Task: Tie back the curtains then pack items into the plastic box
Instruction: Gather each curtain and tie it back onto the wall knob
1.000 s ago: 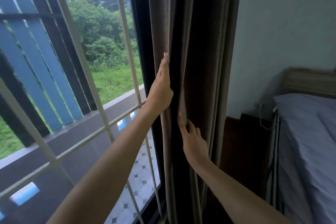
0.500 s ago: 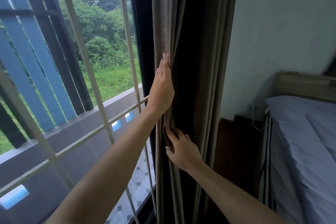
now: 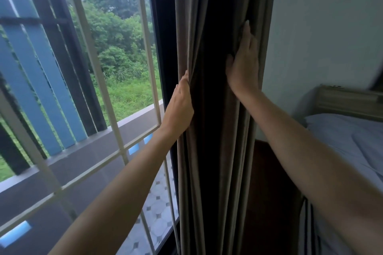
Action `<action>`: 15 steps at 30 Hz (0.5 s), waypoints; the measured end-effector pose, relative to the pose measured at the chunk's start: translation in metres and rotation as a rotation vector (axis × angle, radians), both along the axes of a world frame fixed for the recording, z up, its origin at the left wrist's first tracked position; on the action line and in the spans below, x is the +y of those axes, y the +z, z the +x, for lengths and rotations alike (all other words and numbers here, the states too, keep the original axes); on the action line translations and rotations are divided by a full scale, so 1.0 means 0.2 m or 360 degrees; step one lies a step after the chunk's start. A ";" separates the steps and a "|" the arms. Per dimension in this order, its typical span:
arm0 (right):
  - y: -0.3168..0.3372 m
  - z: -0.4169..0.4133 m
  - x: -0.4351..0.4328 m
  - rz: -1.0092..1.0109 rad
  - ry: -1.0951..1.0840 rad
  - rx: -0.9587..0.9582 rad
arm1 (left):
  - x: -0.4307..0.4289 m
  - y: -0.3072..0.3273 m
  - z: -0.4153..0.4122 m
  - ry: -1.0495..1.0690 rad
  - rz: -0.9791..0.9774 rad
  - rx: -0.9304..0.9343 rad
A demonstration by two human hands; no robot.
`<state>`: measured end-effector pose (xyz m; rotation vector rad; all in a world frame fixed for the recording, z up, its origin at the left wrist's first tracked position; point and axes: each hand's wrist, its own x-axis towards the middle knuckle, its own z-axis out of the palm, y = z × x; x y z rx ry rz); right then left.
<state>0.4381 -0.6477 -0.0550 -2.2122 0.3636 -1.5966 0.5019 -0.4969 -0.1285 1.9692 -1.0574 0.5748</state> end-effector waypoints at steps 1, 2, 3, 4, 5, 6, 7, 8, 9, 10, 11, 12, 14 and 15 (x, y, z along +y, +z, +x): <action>-0.03 0.00 0.00 0.0052 0.0016 0.0066 | 0.00 0.00 0.00 -0.0030 -0.0011 -0.0001; -0.07 0.01 -0.01 0.0077 0.0016 0.0116 | 0.00 0.00 0.00 -0.0052 -0.0019 0.0006; -0.12 0.01 -0.01 0.0085 0.0021 0.0150 | 0.00 -0.01 0.01 -0.0063 -0.0026 0.0012; -0.18 0.00 0.00 0.0083 0.0042 0.0177 | 0.00 -0.01 0.01 -0.0064 -0.0034 0.0014; -0.24 0.00 0.00 0.0066 0.0070 0.0200 | 0.00 -0.01 0.01 -0.0054 -0.0042 0.0005; -0.30 0.00 0.01 0.0032 0.0098 0.0221 | 0.00 0.00 0.00 -0.0043 -0.0065 -0.0025; -0.37 -0.01 0.01 -0.0011 0.0117 0.0245 | -0.01 0.00 0.00 -0.0027 -0.0095 -0.0083; -0.45 -0.01 0.02 -0.0058 0.0128 0.0274 | -0.02 0.00 -0.01 -0.0002 -0.0123 -0.0158; -0.52 -0.01 0.03 -0.0100 0.0130 0.0307 | -0.03 0.00 -0.01 0.0036 -0.0143 -0.0219; -0.59 -0.03 0.03 -0.0126 0.0124 0.0346 | -0.05 0.00 -0.02 0.0079 -0.0149 -0.0263; -0.64 -0.04 0.04 -0.0134 0.0123 0.0389 | -0.07 0.02 -0.03 0.0127 -0.0147 -0.0312; -0.69 -0.06 0.04 -0.0134 0.0122 0.0430 | -0.09 0.03 -0.03 0.0180 -0.0134 -0.0372; -0.78 -0.08 0.04 -0.0124 0.0109 0.0476 | -0.14 0.06 -0.04 0.0268 -0.0085 -0.0477; -0.82 -0.09 0.04 -0.0124 0.0102 0.0483 | -0.17 0.07 -0.03 0.0299 -0.0054 -0.0514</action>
